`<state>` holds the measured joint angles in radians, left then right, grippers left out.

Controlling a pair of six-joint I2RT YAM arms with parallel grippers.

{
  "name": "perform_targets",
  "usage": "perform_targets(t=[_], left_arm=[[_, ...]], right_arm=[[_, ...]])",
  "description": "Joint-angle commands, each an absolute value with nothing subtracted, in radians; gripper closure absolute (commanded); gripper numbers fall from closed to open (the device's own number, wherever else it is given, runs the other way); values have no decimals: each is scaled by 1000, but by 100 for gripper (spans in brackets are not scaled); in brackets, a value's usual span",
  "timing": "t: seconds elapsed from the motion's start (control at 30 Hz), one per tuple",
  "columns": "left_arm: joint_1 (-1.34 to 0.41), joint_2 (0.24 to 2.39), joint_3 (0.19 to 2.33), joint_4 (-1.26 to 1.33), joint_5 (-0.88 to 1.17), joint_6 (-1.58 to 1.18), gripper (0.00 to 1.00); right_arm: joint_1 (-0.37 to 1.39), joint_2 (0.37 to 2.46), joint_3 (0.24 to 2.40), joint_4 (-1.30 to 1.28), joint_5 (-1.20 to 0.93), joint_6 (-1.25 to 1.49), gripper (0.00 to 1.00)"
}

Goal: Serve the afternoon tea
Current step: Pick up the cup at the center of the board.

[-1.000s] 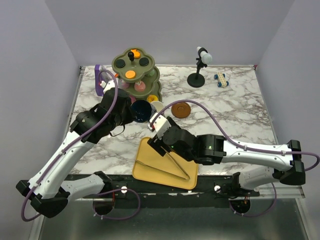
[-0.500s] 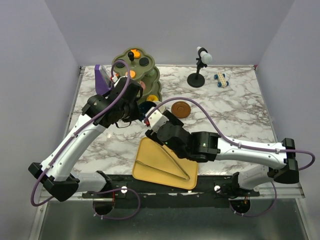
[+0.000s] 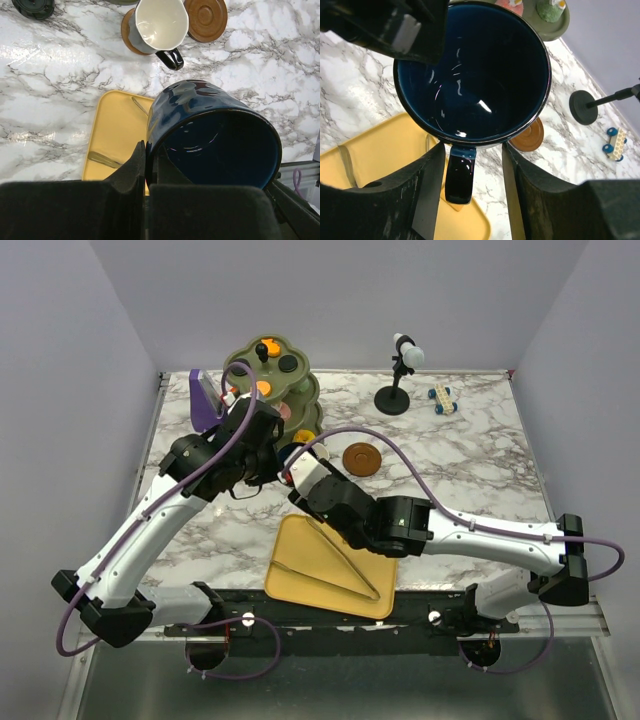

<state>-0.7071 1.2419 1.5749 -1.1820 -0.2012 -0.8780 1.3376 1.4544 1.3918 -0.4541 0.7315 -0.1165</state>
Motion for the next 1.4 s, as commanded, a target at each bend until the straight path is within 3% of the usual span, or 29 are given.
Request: perform_targets(t=[0.0,0.7,0.97,1.1,1.33,1.37], left_arm=[[-734,1191,1572,-1118,-153,-893,100],[-822,1151,1572,-1091,-227,-891,100],[-830,1143,1548,-1070,-228,-882,100],[-830,1135,1534,-1057,-239,-877,100],[-830,1104,1498,-1009,-265,-857,100],[-830,1096,1489,-996,-270,-856,95]], right_arm=[[1310,1476,1441,-449,676,-77,46],[1243,1534,1518,-507,584,-52,48],[1229,1529,1508,-479,578,-57,73],[1228,1534,1509,-480,582,-60,99],[1228,1517,1483,-454,597,-60,99],[1228,1509,1477,-447,600,-62,100]])
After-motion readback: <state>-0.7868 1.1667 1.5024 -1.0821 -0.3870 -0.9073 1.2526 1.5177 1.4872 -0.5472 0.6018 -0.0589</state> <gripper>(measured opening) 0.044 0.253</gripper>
